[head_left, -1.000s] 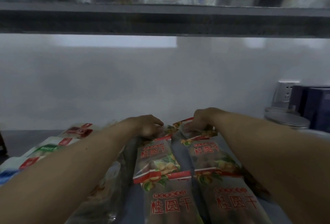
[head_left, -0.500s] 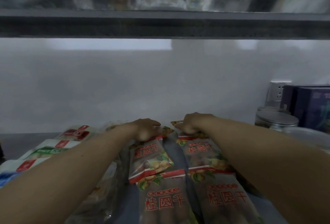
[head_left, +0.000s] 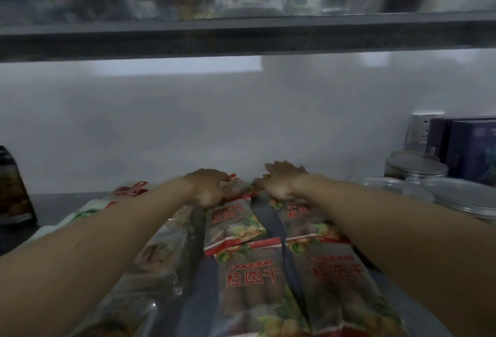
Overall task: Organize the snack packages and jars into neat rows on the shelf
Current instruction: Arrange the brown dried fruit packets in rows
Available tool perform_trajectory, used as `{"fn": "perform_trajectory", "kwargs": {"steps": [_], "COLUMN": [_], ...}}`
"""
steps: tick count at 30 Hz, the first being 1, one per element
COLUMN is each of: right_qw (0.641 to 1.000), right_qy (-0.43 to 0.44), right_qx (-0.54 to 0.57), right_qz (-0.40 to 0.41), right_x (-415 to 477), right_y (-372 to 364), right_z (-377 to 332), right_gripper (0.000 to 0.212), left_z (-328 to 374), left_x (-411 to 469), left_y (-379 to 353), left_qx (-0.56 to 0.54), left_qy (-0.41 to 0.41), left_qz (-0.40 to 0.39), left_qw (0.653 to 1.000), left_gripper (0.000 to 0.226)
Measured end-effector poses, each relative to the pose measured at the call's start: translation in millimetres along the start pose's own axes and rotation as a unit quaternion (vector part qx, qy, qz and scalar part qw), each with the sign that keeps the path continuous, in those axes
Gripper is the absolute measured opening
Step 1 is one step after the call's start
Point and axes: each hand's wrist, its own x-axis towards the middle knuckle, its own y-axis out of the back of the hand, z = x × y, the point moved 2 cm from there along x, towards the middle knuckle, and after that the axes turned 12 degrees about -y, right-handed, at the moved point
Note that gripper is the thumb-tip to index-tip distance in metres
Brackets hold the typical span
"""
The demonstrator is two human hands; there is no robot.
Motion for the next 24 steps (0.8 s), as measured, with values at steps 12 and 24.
{"fn": "perform_trajectory", "kwargs": {"steps": [12,24], "right_qw": [0.979,0.984], "right_qy": [0.167,0.15], "right_qx": [-0.051,-0.029], "right_qz": [-0.104,-0.096], "right_x": [-51.5,-59.0], "right_y": [-17.6,-9.0], "right_z": [-21.5,-4.9], "right_gripper": [0.061,0.061], "left_z": [32.6,34.7], "left_x": [-56.0,-45.8], "left_y": [-5.2,-11.6], "left_qx": [-0.049,-0.042], "left_qy": [-0.025,-0.029], "left_qz": [-0.144,-0.097], "left_qw": [0.988,0.994], "left_gripper": [0.071,0.084]}}
